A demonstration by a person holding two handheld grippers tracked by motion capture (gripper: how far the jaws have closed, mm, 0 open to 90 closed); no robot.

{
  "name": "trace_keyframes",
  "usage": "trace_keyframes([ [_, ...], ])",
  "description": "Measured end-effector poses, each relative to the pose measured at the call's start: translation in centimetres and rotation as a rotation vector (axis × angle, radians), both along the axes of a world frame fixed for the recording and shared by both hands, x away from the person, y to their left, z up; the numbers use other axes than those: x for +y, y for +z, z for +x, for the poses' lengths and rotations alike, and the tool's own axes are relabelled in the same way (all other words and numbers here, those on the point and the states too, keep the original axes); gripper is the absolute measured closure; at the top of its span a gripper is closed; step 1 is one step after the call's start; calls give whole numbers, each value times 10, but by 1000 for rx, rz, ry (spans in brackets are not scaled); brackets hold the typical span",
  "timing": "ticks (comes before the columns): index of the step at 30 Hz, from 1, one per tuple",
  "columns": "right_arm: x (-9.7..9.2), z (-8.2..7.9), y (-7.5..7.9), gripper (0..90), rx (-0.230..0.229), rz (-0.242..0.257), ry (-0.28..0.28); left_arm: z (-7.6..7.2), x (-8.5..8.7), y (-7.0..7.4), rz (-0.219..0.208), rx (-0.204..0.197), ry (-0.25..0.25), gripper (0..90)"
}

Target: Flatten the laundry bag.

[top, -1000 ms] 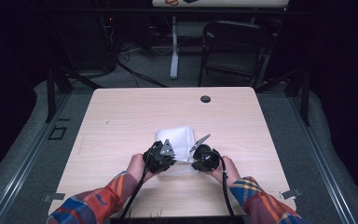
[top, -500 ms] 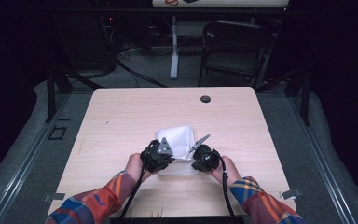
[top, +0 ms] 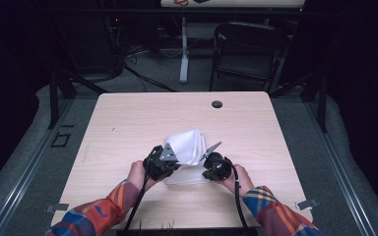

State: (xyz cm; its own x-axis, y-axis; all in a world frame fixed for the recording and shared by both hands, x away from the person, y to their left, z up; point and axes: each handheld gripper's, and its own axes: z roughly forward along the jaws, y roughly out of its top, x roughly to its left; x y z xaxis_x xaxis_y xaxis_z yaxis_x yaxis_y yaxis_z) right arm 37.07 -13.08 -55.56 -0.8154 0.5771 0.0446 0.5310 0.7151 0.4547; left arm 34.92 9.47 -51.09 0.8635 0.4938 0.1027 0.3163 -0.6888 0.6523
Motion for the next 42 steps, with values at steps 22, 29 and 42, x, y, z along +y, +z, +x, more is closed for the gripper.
trace_keyframes([
  [22, -1, 0, 0, 900, -3, -3, -1, -4, 25, 8, -29, -6, 103, 853],
  [29, -1, 0, 0, 900, -3, 2, -5, -5, 31, 9, -10, -5, 124, 850],
  [42, -1, 0, 0, 900, -3, -5, -6, -3, 51, 7, -26, -1, 181, 856],
])
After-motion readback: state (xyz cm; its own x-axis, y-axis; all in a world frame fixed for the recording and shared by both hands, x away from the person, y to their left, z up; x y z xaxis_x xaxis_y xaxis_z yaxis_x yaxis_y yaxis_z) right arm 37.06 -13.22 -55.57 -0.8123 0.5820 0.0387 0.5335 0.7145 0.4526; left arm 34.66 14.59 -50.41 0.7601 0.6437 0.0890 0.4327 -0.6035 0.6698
